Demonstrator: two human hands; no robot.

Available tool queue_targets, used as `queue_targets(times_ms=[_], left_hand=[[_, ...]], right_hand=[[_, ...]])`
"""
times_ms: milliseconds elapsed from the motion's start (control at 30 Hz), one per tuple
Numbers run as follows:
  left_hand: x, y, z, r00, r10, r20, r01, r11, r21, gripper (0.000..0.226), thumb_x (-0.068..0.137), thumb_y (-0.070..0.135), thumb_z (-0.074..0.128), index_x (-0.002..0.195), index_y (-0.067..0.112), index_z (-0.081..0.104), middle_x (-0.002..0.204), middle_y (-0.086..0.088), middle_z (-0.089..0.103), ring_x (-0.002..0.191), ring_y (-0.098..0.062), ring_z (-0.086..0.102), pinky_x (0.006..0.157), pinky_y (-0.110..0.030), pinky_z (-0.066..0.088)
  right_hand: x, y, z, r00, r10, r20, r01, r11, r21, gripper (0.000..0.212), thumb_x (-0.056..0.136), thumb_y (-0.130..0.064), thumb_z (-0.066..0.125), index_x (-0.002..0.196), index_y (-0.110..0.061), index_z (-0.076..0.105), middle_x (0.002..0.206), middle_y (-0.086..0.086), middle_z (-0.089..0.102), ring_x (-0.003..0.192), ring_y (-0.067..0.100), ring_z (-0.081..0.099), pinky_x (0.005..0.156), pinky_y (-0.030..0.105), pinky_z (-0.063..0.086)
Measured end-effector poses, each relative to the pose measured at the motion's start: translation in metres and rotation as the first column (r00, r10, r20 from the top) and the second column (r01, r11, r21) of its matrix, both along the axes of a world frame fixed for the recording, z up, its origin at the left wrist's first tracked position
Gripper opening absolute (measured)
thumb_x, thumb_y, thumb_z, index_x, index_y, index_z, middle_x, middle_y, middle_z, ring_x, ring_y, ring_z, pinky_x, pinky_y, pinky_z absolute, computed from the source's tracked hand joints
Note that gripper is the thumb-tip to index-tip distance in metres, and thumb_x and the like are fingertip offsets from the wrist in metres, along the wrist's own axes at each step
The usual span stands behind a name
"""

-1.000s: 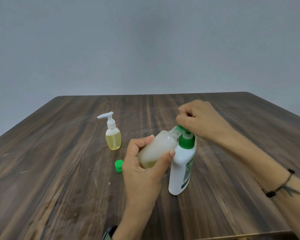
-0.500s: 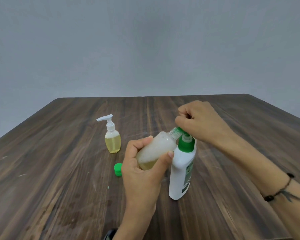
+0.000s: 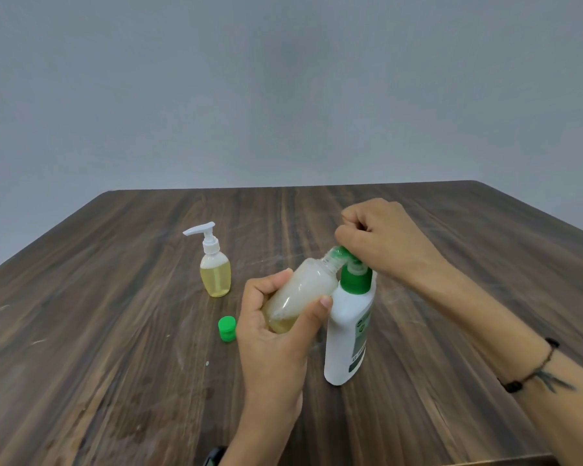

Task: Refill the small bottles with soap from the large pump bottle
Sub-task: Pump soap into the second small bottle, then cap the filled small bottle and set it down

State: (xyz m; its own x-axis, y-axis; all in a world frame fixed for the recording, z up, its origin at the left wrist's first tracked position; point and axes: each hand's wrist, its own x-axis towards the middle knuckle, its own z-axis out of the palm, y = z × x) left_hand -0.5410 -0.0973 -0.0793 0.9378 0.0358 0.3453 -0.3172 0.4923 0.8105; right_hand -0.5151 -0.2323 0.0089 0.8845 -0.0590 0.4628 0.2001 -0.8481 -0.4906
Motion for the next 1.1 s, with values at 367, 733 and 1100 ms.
queue_targets(times_ms=[367,733,1100], left_hand=[[0.006,0.002,-0.011,0.991,-0.081,-0.104,0.060,0.980,-0.190,0.056,0.040,0.024,0.085,0.090,0.016,0.060,0.080,0.010,0.071,0.075,-0.004,0.066,0.064,-0.014,0.051],[0.009,0.083,-0.013,0.987,0.127,-0.102,-0.147,0.964,-0.223,0.068,0.048,0.054,0.081,0.101,0.016,0.063,0.091,0.006,0.073,0.080,-0.004,0.064,0.064,-0.017,0.051],[0.004,0.120,-0.032,0.976,0.181,-0.122,-0.188,0.981,-0.043,0.035,0.068,0.021,0.061,0.103,0.017,0.061,0.094,0.011,0.072,0.082,0.006,0.063,0.064,-0.008,0.048]], right_hand=[[-0.002,-0.004,0.001,0.998,-0.057,0.035,0.056,0.998,0.016,0.040,0.086,-0.024,0.052,0.051,-0.016,0.034,0.047,-0.003,0.037,0.043,0.010,0.030,0.042,0.017,0.028],[-0.003,0.107,-0.033,0.992,0.114,-0.050,-0.123,0.956,-0.268,0.018,0.081,-0.020,0.046,0.088,-0.011,0.061,0.088,0.015,0.068,0.085,0.036,0.063,0.072,0.037,0.051],[0.037,0.131,-0.094,0.947,0.195,-0.255,-0.239,0.958,-0.157,0.027,0.079,-0.004,0.054,0.098,-0.015,0.068,0.106,0.008,0.067,0.101,0.029,0.060,0.085,0.028,0.046]])
